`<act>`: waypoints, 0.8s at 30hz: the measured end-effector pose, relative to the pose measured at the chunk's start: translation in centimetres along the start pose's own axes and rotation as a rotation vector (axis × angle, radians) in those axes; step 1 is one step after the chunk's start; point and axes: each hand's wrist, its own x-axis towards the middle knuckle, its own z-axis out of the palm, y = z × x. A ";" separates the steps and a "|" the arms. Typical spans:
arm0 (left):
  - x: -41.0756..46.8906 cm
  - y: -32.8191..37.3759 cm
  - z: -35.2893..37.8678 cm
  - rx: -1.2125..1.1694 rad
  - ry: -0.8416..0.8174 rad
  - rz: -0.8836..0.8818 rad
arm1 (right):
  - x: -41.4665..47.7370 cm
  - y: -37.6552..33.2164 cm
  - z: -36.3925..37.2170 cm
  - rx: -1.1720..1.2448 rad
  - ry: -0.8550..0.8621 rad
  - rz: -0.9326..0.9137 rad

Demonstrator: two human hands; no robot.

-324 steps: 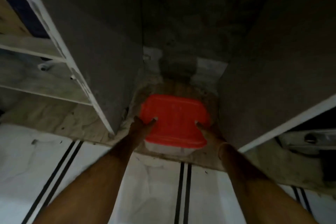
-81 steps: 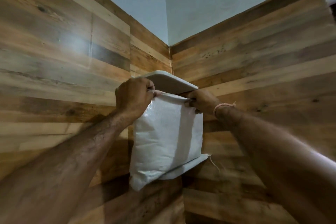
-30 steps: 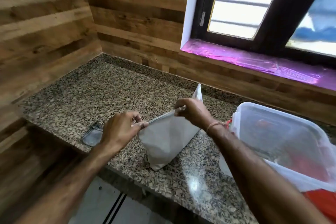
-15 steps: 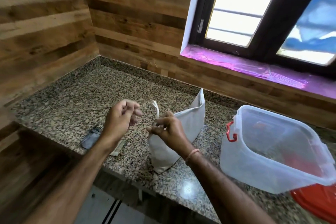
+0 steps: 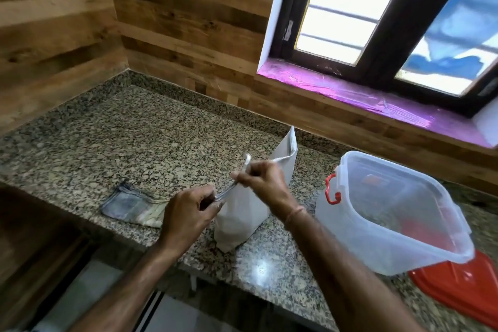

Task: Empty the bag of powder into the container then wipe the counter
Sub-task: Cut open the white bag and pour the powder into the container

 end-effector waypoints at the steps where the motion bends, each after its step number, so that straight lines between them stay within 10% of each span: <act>1: 0.0 -0.1 0.0 0.003 -0.013 0.001 | 0.8 0.2 -1.5 -0.024 0.058 0.012; 14: 10.9 7.9 4.2 0.596 -0.253 0.069 | 6.5 2.1 -6.7 -0.230 0.127 -0.049; 24: 9.1 6.6 3.9 0.481 -0.198 0.033 | 14.8 4.4 -15.9 -0.110 0.327 0.115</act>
